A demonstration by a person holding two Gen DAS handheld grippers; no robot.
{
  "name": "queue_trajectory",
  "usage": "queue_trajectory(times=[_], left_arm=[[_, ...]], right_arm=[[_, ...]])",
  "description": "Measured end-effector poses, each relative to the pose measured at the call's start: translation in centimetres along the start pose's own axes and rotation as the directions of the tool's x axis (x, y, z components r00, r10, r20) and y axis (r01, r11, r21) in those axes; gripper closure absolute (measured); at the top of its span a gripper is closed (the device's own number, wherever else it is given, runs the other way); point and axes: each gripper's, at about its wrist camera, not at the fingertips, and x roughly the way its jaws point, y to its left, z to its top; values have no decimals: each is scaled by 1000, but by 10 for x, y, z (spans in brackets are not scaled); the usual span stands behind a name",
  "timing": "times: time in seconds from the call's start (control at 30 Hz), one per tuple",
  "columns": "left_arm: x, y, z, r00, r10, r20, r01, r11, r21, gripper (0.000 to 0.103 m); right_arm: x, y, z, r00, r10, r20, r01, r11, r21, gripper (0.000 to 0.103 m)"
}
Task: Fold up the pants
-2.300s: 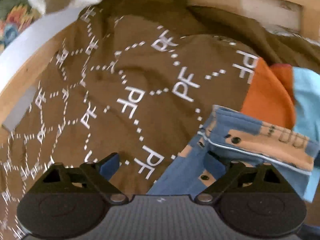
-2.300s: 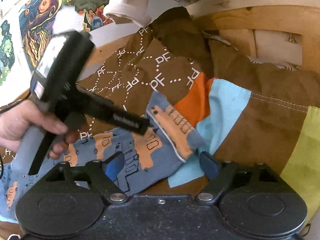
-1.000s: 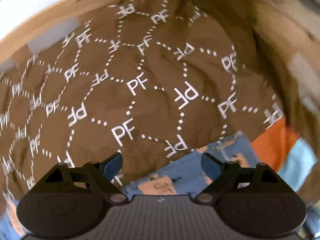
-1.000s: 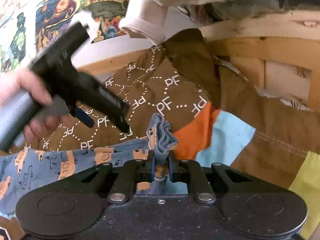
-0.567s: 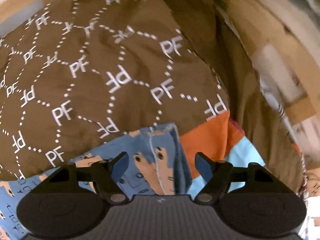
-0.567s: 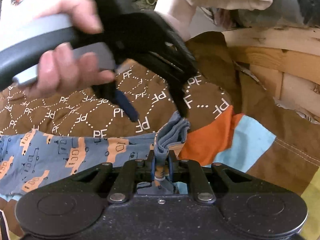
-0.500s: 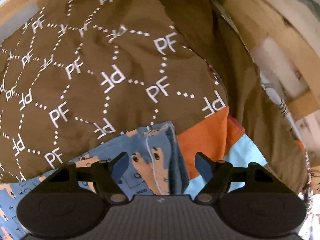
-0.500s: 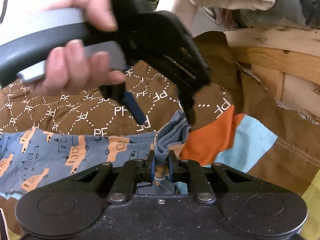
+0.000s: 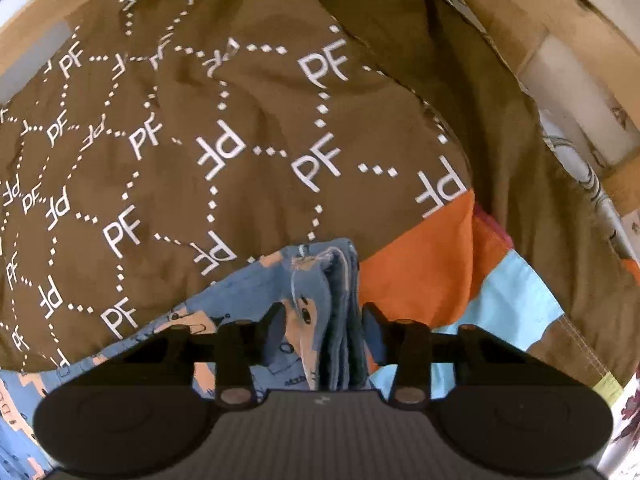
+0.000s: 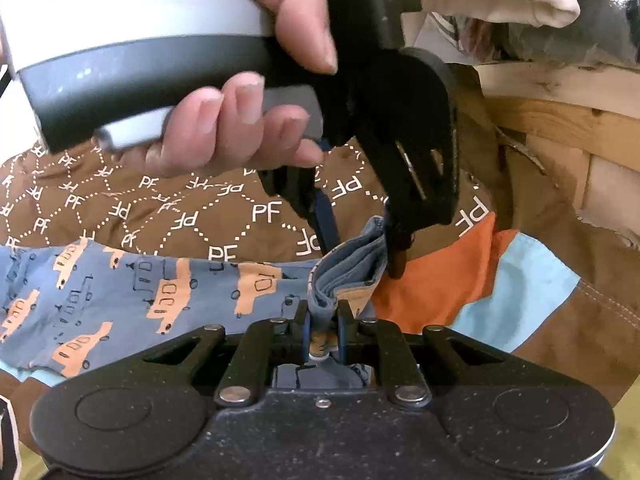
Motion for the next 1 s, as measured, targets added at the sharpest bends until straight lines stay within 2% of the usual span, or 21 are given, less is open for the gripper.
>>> queue_trajectory(times=[0.07, 0.1, 0.2, 0.4, 0.6, 0.8, 1.0], left_arm=[[-3, 5, -2, 1000, -9, 12, 9, 1000, -4, 82], [-6, 9, -3, 1000, -22, 21, 22, 1000, -9, 86], [-15, 24, -11, 996, -71, 49, 73, 997, -33, 91], [-33, 60, -19, 984, -138, 108, 146, 987, -71, 92], [-50, 109, -44, 965, -211, 155, 234, 961, -145, 92], [-39, 153, -76, 968, -195, 158, 224, 955, -195, 92], [-17, 194, -104, 969, -203, 141, 234, 935, -265, 92]], right_arm=[[0, 0, 0, 1000, 5, 3, -5, 1000, 0, 89], [0, 0, 1, 1000, 8, 6, -8, 1000, -4, 89], [-3, 1, 1, 1000, 17, 20, -17, 1000, -14, 89], [-15, 7, 5, 994, 65, 85, -62, 997, -46, 90], [-28, 27, 6, 978, 168, 123, -154, 982, -113, 89], [-22, 66, 3, 971, 231, 66, -214, 956, -201, 89], [-12, 96, -7, 959, 281, -19, -277, 927, -254, 89]])
